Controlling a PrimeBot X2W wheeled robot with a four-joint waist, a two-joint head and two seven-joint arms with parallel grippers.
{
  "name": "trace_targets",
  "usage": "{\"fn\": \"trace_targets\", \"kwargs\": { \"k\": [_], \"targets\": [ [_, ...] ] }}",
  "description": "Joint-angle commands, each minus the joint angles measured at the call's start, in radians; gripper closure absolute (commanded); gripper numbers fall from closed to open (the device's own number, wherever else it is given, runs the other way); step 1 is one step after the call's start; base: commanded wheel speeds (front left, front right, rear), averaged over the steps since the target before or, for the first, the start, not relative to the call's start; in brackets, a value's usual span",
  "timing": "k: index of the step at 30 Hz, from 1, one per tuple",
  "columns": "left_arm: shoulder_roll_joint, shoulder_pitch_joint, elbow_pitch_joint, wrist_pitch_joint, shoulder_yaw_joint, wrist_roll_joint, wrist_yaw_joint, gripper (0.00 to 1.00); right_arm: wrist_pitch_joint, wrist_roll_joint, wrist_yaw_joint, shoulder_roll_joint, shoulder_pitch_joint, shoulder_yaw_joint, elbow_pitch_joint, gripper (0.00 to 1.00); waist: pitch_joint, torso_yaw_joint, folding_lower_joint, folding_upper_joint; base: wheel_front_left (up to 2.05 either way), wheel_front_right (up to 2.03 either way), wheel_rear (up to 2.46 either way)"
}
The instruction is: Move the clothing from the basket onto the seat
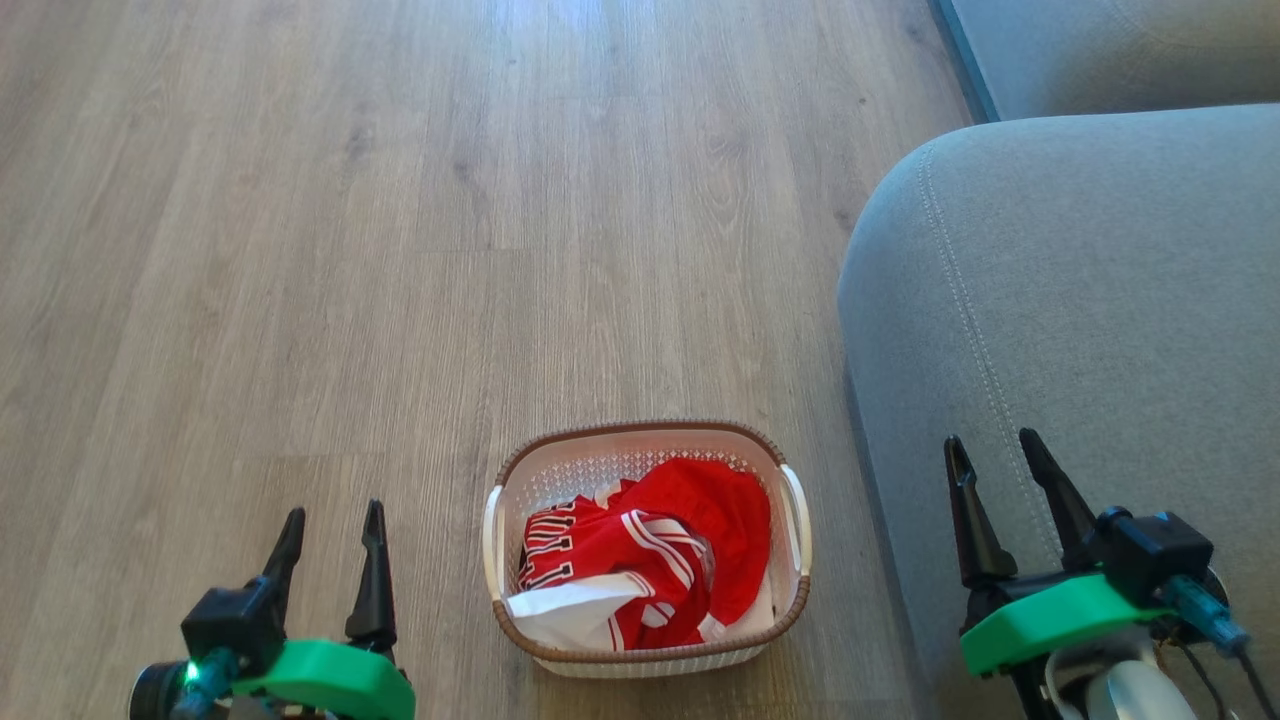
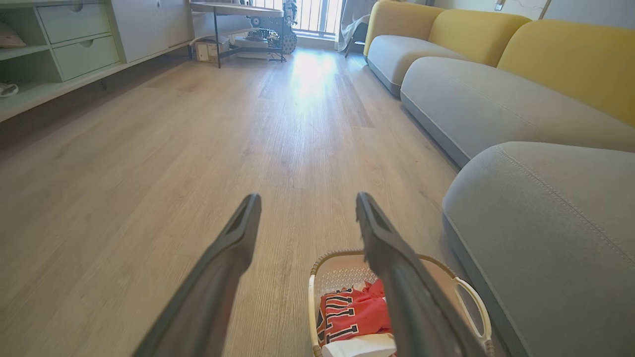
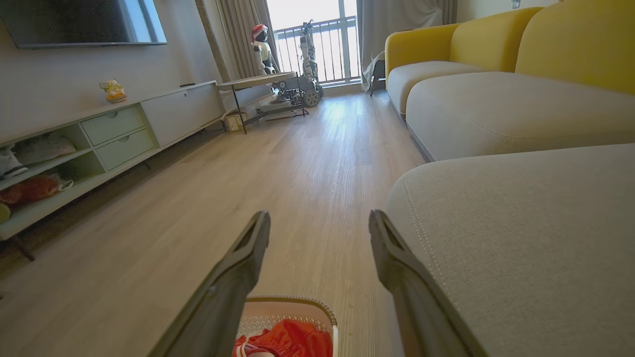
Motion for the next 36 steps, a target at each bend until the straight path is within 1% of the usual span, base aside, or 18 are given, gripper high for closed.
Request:
{"fn": "trace_targets", "kwargs": {
  "k": [1, 4, 16, 36],
  "targets": [
    [0.011, -0.023, -0.039, -0.017, 0.03, 0.027, -0.003, 0.0, -0.006, -0.033, 0.0, 0.005, -0.017, 0.011, -0.033, 0.0, 0.0, 0.0, 0.0, 0.0, 0.0, 0.0, 0.0],
    [0.012, -0.021, -0.04, -0.025, 0.03, 0.056, -0.002, 0.0, -0.006, -0.076, 0.0, 0.013, -0.016, 0.002, -0.036, 0.0, 0.0, 0.0, 0.0, 0.0, 0.0, 0.0, 0.0],
    [0.012, -0.025, -0.021, -0.026, 0.041, 0.034, 0.001, 0.0, -0.006, -0.077, 0.0, 0.013, -0.017, -0.005, -0.04, 0.0, 0.004, 0.0, 0.0, 0.0, 0.0, 0.0, 0.0],
    [0.012, -0.029, -0.018, -0.026, 0.043, 0.039, 0.002, 0.0, -0.006, -0.08, 0.0, 0.013, -0.019, -0.014, -0.043, 0.0, 0.01, 0.001, 0.0, 0.0, 0.0, 0.0, 0.0]
  ]
}}
